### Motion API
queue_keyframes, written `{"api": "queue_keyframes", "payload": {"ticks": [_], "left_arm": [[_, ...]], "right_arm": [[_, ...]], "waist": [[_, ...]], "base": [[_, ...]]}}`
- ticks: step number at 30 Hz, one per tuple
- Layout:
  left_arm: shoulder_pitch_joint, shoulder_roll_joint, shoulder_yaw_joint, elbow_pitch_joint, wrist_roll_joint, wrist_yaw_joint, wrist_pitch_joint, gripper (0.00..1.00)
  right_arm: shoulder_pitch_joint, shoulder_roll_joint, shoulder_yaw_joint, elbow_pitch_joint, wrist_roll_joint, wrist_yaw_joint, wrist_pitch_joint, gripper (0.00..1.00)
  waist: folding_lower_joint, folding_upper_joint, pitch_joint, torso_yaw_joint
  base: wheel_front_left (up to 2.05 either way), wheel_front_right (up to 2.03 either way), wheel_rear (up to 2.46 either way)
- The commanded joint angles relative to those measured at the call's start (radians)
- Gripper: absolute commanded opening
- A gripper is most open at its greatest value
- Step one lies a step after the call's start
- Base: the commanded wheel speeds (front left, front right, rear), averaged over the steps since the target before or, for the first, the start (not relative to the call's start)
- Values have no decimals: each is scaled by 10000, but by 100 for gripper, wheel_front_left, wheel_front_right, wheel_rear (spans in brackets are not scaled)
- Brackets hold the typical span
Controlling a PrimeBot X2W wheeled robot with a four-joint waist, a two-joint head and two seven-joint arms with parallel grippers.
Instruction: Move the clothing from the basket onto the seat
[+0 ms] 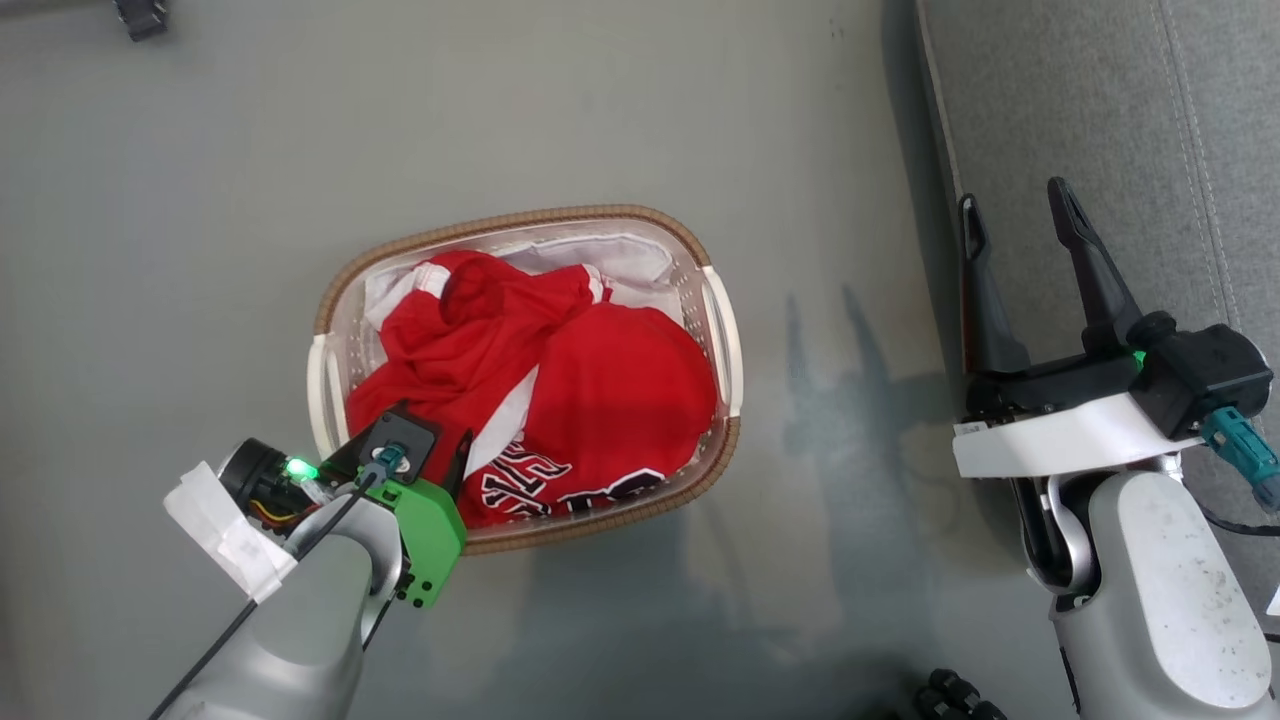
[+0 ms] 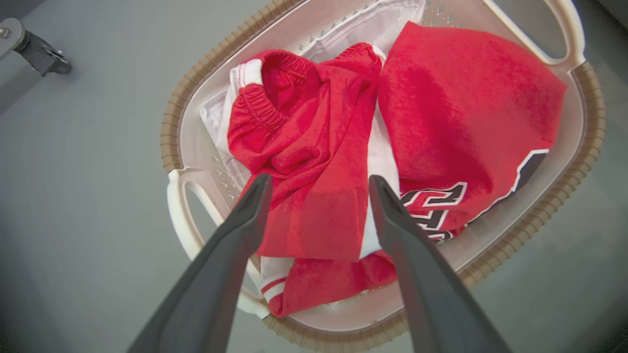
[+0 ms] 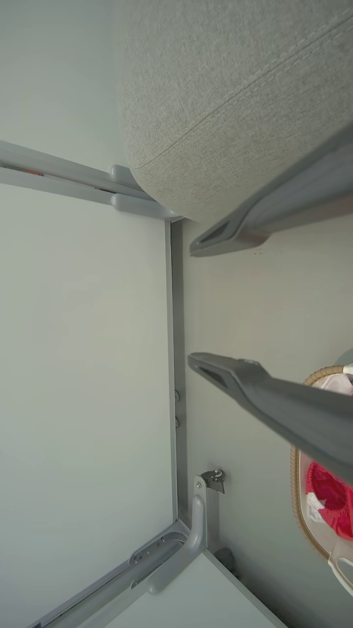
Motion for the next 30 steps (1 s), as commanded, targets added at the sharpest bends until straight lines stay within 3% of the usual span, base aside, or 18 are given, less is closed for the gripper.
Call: {"api": "queue_keyframes", "payload": {"ticks": [1, 13, 21, 24, 27, 30], "left_arm": [[-334, 161, -69, 166, -127, -14, -55, 100], [-1003, 511, -878, 1190, -506, -4, 279, 100], [-1377, 442, -1073, 1796, -255, 993, 651, 98], [-1481, 383, -1149, 1932, -203, 1236, 849, 87], [-1555, 330, -1182, 2010, -255, 1302, 929, 57], [-1601, 278, -1219, 2064, -325, 1313, 967, 36]], "right_arm": [[-211, -32, 23, -67, 133, -6, -25, 100], [-550, -31, 245, -69, 580, -6, -25, 100], [-596, -31, 307, 30, 675, -6, -25, 100], [-645, -31, 354, 59, 698, -6, -25, 100], [-681, -31, 391, 84, 708, -6, -25, 100], [-676, -31, 422, 108, 695, -6, -25, 100]], "waist": [[-2, 0, 1031, -760], [-2, 0, 1596, -1104], [-2, 0, 1635, -1101], [-2, 0, 1635, -1088], [-2, 0, 1632, -1092], [-2, 0, 1625, -1108]], "base": [[0, 0, 0], [0, 0, 0], [0, 0, 0], [0, 0, 0], [0, 0, 0], [0, 0, 0]]}}
